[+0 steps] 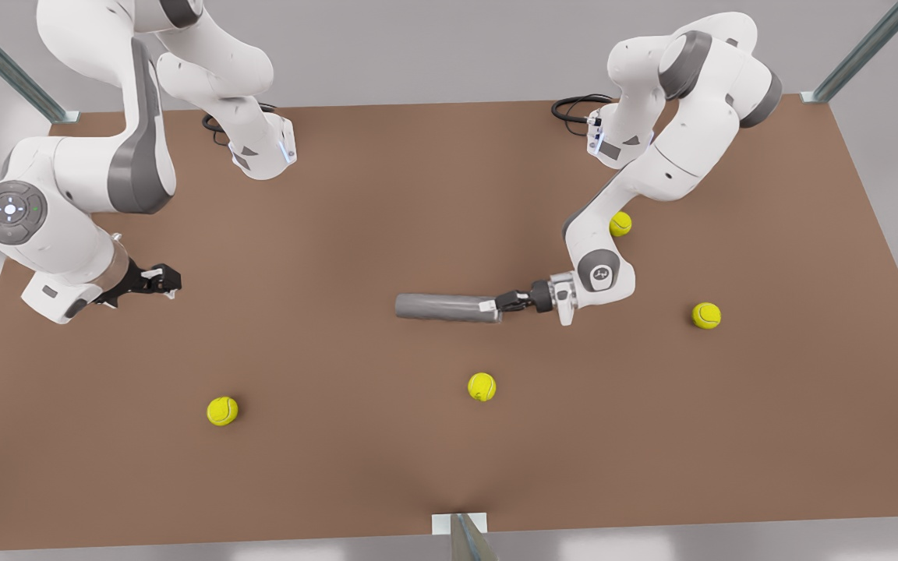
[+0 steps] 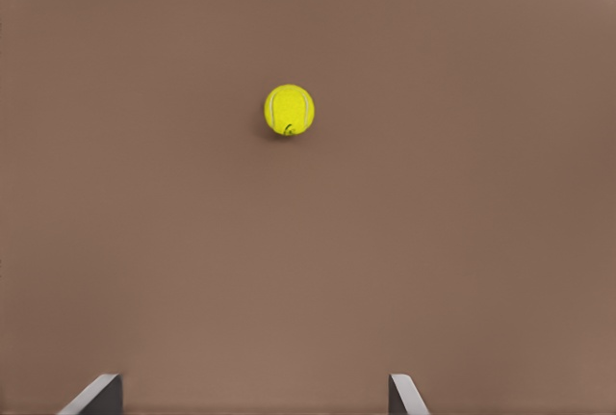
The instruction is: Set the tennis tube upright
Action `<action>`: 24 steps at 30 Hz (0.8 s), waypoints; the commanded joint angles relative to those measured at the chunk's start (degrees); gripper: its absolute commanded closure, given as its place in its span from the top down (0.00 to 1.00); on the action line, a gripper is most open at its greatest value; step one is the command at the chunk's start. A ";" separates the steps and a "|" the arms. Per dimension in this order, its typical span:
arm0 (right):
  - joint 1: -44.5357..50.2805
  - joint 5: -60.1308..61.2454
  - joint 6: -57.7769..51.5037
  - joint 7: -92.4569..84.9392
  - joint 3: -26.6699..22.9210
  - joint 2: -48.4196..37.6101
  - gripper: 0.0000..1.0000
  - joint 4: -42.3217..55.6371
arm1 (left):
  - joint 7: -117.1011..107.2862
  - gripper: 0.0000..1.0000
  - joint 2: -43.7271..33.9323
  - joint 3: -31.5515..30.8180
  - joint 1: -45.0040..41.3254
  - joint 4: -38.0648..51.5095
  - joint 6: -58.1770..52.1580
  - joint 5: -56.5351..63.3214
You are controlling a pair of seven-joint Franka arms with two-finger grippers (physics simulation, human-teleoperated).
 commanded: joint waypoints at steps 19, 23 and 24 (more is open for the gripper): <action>0.70 -0.08 0.13 0.18 0.00 0.44 1.00 -0.09 | -8.61 0.21 -3.34 -3.60 5.31 0.00 0.79 -0.96; 0.70 -0.08 0.13 0.18 0.00 0.44 1.00 -0.09 | -16.52 0.21 -5.63 -3.60 5.93 1.23 0.70 3.87; 0.70 -0.08 0.13 0.18 0.00 0.44 1.00 -0.09 | -19.16 0.21 -6.15 -3.60 5.93 1.67 0.70 5.01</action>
